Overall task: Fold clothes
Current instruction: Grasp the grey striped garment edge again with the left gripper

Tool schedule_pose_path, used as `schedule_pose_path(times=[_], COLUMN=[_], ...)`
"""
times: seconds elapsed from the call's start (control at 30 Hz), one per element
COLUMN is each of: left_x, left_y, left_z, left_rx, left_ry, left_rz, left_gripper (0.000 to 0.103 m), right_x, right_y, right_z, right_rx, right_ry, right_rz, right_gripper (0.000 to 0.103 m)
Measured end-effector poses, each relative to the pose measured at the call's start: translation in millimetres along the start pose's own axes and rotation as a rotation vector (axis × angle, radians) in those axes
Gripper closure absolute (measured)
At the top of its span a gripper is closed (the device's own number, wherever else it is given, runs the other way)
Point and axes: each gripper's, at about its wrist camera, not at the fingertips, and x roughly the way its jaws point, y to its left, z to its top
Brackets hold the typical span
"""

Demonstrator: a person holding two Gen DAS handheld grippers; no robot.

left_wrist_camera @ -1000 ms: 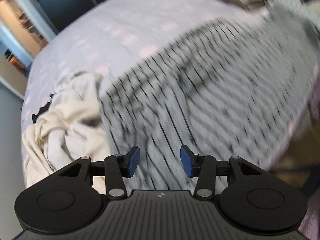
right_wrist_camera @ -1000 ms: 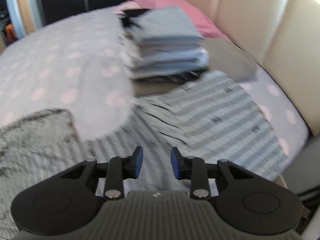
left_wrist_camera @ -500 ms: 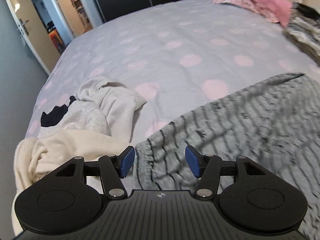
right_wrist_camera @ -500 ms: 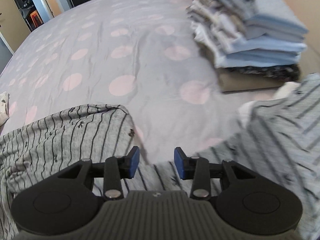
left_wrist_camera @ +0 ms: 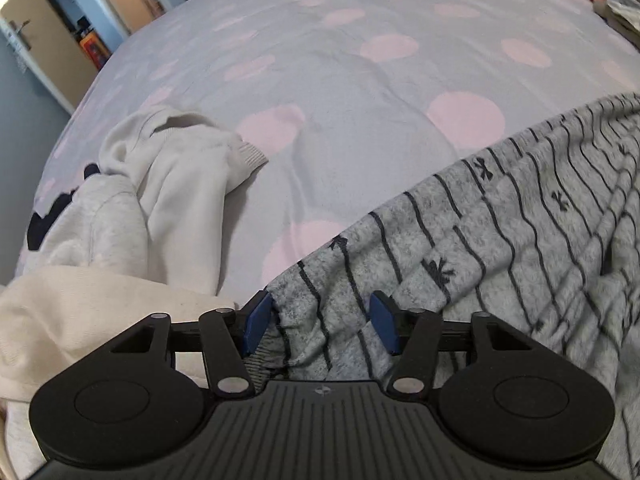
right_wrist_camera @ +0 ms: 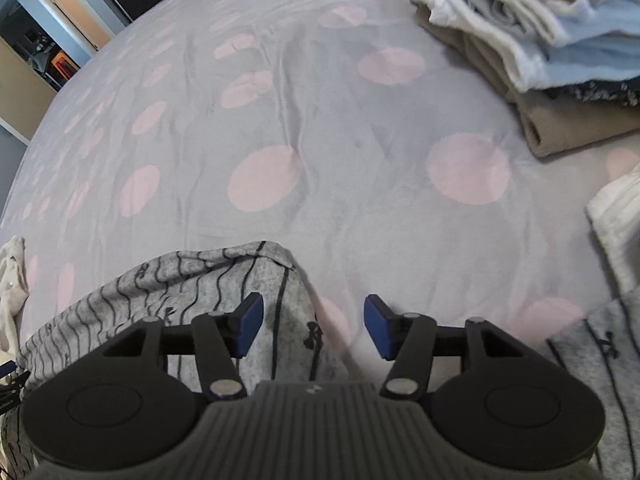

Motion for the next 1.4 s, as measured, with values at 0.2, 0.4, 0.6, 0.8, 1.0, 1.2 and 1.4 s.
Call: schedule_pose_path(times=[0.2,0.4,0.6,0.8,1.0,1.2,1.4], left_x=[-5.9,-48.0,-115.6,-154.4,-164.9,-163.9,-158.1], left_y=[-17.7,0.4,32.0,67.8,78.9,66.7,64.0], left_z=[0.8,7.2,1.3,-20.6,-53.1,-78.8,-101.0], left_rx=[0.045,-0.082,-0.237,-0.346,-0.393,-0.33,-0.294], left_ry=[0.016,-0.083,-0.237,-0.266,-0.223,-0.169,-0.12], left_rz=[0.0,0.048,0.17,0.276,0.28,0.292,0.304], left_gripper=[0.101,0.102,0.102,0.102,0.102,0.102,0.102], right_x=[18.6,-24.1,-92.6,-151.1,-144.7,-94.6,-65.9], right_y=[13.9,38.8,67.0,108.5,161.9,201.0,192.2], right_z=[-3.4,-1.7,-8.3,-47.7,-114.1,-173.8,-203.6], right_rx=[0.011,-0.031,-0.056,-0.283,-0.529,-0.701,-0.783], right_ry=[0.056,-0.116,-0.292,-0.368,-0.252,-0.046,0.071], right_rz=[0.025,0.072,0.308,0.556,0.588,0.533,0.483], right_gripper=[0.081,0.098,0.098,0.098,0.098,0.098,0.092])
